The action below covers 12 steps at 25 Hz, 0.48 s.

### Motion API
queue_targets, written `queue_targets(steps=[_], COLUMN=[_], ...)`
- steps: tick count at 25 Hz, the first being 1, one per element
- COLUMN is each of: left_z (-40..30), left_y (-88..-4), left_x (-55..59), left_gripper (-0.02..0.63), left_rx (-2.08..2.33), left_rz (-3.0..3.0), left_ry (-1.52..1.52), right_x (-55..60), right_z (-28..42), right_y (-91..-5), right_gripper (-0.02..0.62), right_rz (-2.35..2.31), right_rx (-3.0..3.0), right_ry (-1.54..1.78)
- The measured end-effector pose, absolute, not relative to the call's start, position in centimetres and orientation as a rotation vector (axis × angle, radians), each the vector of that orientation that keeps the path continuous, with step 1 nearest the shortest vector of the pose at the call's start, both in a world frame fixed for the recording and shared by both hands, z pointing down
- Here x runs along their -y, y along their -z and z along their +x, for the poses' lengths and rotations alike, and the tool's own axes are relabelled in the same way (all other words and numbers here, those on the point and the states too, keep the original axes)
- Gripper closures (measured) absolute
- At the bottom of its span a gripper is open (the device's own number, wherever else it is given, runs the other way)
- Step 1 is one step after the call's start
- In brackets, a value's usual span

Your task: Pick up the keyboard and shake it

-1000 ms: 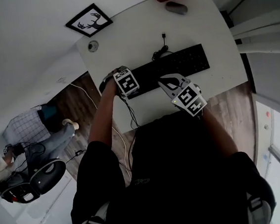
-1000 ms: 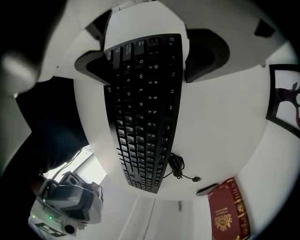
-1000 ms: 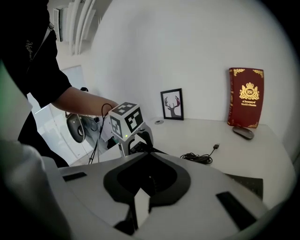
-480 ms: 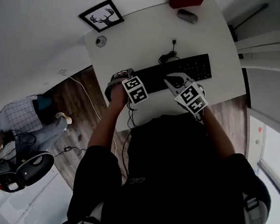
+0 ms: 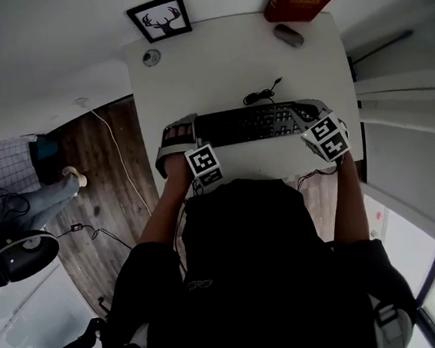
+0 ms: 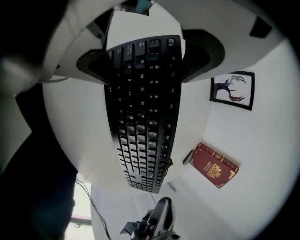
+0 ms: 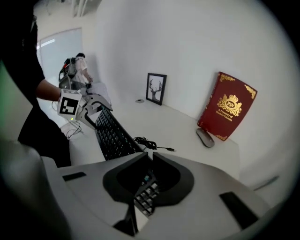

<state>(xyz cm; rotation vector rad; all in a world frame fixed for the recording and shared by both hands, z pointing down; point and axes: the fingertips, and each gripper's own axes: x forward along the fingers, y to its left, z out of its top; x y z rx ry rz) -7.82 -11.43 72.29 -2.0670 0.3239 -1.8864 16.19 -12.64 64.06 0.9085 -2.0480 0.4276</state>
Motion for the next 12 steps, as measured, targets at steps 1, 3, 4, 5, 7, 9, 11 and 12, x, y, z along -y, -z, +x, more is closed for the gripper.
queue_targets(steps=[1, 3, 4, 5, 7, 9, 11, 12], left_z=[-7.9, -8.1, -8.1, -8.1, -8.0, -8.0, -8.1, -8.1], left_y=[-72.2, -72.0, -71.9, -71.7, -71.4, -71.3, -71.2, -71.2], left_x=[11.4, 11.6, 11.5, 11.4, 11.1, 10.8, 10.6, 10.7], left_gripper=[0.152, 0.152, 0.152, 0.152, 0.152, 0.152, 0.152, 0.150], left_rx=[-0.340, -0.372, -0.386, -0.400, -0.425, -0.444, -0.451, -0.451], left_rz=[-2.050, -2.009, -2.002, -2.006, -2.010, -2.002, -1.994, -1.991], left_ry=[1.875, 1.858, 1.851, 1.843, 1.825, 1.804, 1.794, 1.792], right_x=[12.6, 11.8, 11.1, 10.5, 9.5, 9.4, 9.9, 10.0], right_z=[16.8, 17.7, 18.1, 18.6, 20.1, 22.2, 24.2, 25.2], right_y=[-63.9, -64.2, -64.8, -65.4, -66.5, -67.3, -68.0, -68.4], right_gripper=[0.563, 0.411, 0.349, 0.319, 0.301, 0.296, 0.296, 0.296], right_rz=[0.855, 0.687, 0.589, 0.499, 0.396, 0.434, 0.555, 0.620], right_rx=[2.030, 1.957, 1.911, 1.867, 1.819, 1.843, 1.915, 1.946], right_ry=[-0.387, -0.317, -0.294, -0.277, -0.288, -0.371, -0.489, -0.561])
